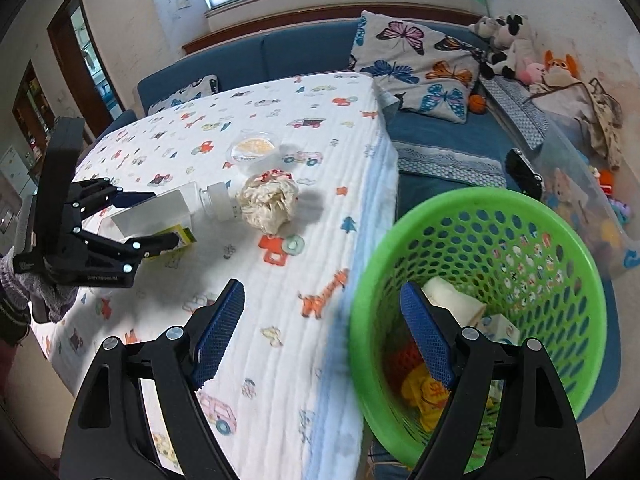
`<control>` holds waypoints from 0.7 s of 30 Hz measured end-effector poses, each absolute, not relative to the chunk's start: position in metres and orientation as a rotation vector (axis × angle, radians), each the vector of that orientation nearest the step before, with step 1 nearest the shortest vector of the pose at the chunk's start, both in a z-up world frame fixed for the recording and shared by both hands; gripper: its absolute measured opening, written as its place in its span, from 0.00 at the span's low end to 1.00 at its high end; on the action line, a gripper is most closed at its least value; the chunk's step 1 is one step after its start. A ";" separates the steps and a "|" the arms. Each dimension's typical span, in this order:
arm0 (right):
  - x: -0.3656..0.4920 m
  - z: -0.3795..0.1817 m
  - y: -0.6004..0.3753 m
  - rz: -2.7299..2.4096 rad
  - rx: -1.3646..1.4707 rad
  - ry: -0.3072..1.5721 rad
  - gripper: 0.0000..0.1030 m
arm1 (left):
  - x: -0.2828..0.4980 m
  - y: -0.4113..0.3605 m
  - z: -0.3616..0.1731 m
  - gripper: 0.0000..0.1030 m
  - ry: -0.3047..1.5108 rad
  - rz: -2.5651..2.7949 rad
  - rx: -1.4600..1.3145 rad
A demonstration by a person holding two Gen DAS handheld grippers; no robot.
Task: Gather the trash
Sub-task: 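Reach the right gripper to the crumpled white tissue and grasp it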
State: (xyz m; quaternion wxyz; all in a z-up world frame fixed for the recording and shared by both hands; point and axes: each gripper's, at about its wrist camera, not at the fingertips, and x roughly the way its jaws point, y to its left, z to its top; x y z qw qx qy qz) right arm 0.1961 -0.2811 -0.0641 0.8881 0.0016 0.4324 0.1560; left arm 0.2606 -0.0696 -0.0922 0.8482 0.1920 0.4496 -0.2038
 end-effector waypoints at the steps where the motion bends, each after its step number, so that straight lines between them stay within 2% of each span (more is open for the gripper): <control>1: 0.199 -0.066 -0.278 0.327 0.004 0.900 0.78 | 0.259 -0.070 -0.092 0.63 0.939 -0.435 0.406; 8: 0.220 -0.072 -0.259 0.349 -0.001 0.912 0.78 | 0.252 -0.070 -0.091 0.57 0.910 -0.457 0.394; 21: 0.244 -0.078 -0.237 0.378 -0.028 0.923 0.78 | 0.266 -0.067 -0.091 0.58 0.969 -0.496 0.375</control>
